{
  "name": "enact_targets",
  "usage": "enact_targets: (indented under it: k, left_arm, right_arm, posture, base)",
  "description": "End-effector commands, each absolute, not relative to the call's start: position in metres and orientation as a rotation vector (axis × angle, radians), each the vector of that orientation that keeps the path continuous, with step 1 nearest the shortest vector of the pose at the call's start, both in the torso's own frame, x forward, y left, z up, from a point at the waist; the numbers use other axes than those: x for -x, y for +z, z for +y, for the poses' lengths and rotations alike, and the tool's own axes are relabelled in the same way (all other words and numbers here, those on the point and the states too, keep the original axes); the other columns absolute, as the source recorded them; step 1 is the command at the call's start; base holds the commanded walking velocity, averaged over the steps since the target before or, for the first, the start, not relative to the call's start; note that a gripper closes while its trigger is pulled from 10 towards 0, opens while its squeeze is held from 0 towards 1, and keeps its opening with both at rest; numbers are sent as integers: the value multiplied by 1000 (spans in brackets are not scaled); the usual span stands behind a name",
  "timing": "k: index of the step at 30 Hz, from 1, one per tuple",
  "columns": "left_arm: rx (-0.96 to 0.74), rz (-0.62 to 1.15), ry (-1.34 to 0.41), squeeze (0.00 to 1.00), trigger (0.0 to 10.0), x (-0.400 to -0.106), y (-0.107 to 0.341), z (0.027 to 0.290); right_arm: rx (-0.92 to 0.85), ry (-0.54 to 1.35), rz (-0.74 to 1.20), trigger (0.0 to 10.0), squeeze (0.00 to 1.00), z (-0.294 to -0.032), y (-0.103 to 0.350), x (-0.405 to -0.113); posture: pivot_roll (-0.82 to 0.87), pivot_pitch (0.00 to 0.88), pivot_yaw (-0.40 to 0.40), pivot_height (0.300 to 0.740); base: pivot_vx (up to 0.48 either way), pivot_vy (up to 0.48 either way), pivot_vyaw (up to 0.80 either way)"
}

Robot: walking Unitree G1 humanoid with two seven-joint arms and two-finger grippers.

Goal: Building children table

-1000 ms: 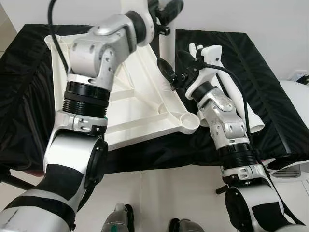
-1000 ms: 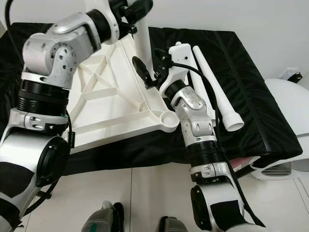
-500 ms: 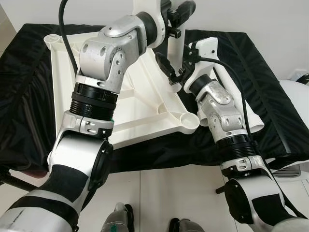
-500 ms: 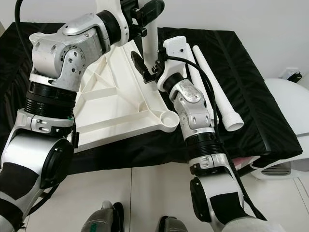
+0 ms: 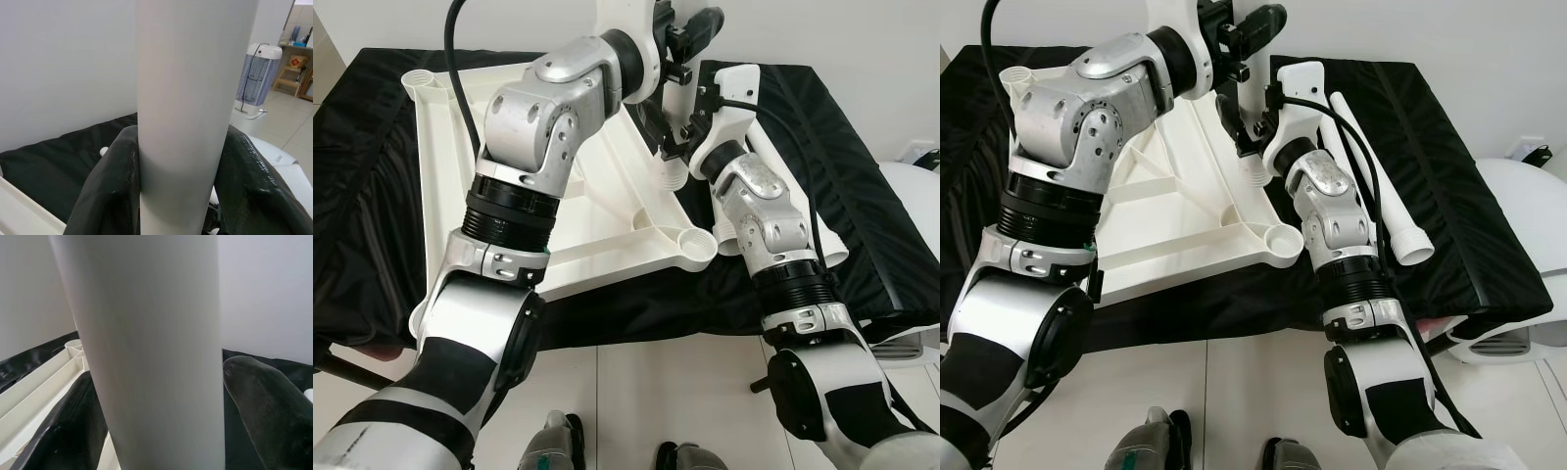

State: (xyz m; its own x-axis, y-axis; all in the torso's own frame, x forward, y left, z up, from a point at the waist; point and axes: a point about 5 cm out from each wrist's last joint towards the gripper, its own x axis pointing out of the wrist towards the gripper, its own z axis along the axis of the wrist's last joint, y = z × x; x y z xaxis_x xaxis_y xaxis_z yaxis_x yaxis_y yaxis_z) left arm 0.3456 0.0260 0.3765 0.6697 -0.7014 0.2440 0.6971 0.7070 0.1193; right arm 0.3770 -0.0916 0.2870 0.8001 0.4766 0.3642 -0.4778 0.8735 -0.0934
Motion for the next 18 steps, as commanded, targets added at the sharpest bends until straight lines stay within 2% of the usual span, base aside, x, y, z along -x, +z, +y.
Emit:
enact_targets:
  k: [1, 7, 8, 10, 11, 13, 18]
  left_arm:
    - [-40, -311, -824, 0, 10000, -340, 379, 22]
    - [-45, -312, -828, 0, 10000, -340, 377, 20]
    - [-47, -314, -830, 0, 10000, -339, 377, 19]
    - [-49, -316, -834, 0, 10000, -339, 378, 19]
    - [-49, -316, -834, 0, 10000, -339, 378, 19]
    - [-52, -318, -837, 0, 10000, -339, 378, 18]
    - [-57, -320, -838, 0, 10000, -339, 379, 18]
  right_arm:
    - [10, 523, -396, 10000, 0, -90, 291, -375]
    - [34, 537, -387, 10000, 0, -88, 292, -372]
    - [45, 539, -380, 9098, 0, -88, 292, -372]
    - [59, 544, -372, 8941, 0, -89, 291, -371]
    - [59, 544, -372, 8941, 0, -89, 291, -371]
    - [76, 542, -360, 10000, 0, -89, 289, -371]
    - [109, 534, -340, 10000, 0, -91, 286, -370]
  posture:
    - [30, 111, -30, 740]
    - [26, 117, -30, 740]
    - [26, 119, -30, 740]
    - [25, 121, -28, 740]
    - [25, 121, -28, 740]
    - [26, 123, -26, 740]
    - [26, 125, -25, 740]
  base:
    - [0, 0, 0]
    - [0, 0, 0]
    - [0, 0, 0]
    - [0, 0, 0]
    - [0, 0, 0]
    - [0, 0, 0]
    - [0, 0, 0]
